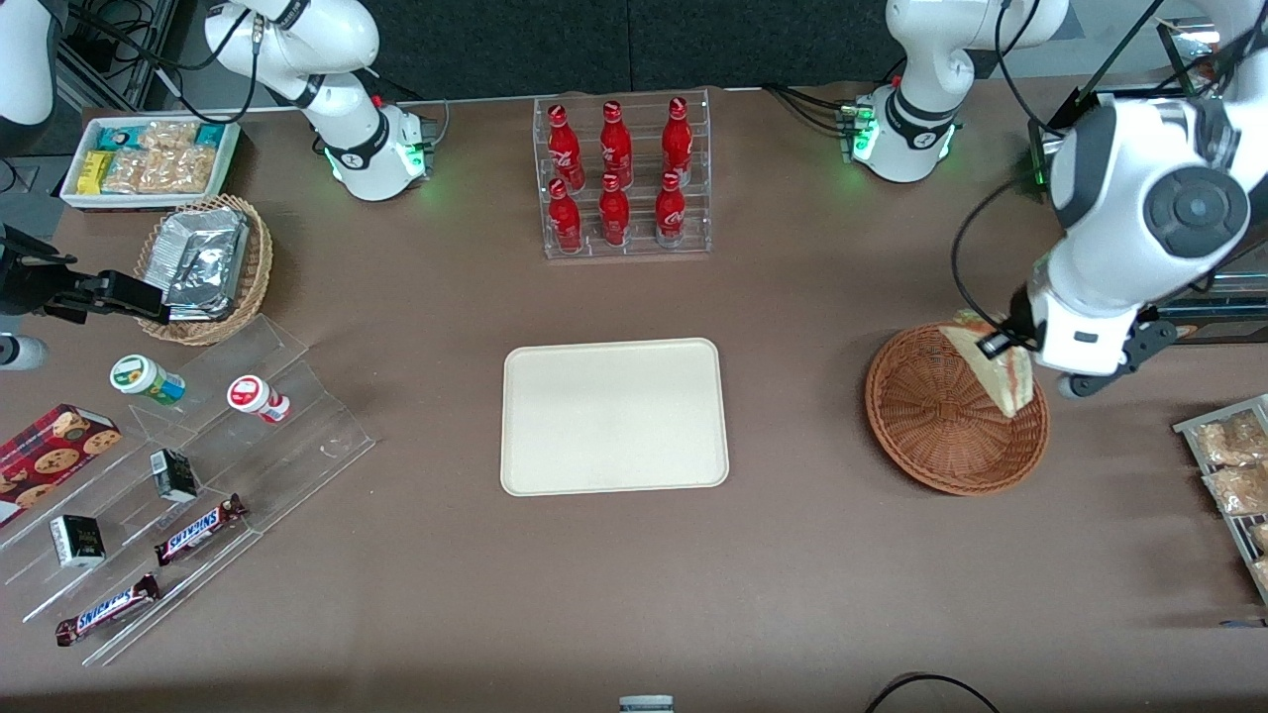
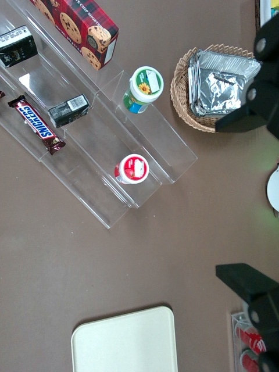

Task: Place sandwich from basket to tray
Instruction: 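Carry the held sandwich over to the cream tray, then lower the sandwich onto the tray and open the left gripper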

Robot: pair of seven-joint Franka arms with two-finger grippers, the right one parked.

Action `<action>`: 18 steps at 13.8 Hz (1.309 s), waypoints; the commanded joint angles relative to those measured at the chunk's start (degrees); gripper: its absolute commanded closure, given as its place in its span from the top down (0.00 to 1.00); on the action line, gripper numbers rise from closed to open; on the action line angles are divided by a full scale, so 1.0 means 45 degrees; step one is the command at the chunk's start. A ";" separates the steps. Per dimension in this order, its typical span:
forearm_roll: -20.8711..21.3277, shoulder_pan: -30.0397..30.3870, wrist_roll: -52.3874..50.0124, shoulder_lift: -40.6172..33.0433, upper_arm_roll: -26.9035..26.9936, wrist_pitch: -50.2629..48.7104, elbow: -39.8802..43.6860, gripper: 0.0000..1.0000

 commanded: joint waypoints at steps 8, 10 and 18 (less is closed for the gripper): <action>0.1638 -0.0083 -0.4917 0.4145 -0.5738 -0.0581 0.4053 0.00; 0.3004 -0.0585 -0.5854 0.5822 -0.6697 -0.0503 0.5260 0.00; 0.6267 -0.3401 -0.6211 0.9578 -0.6642 0.1996 0.7317 0.00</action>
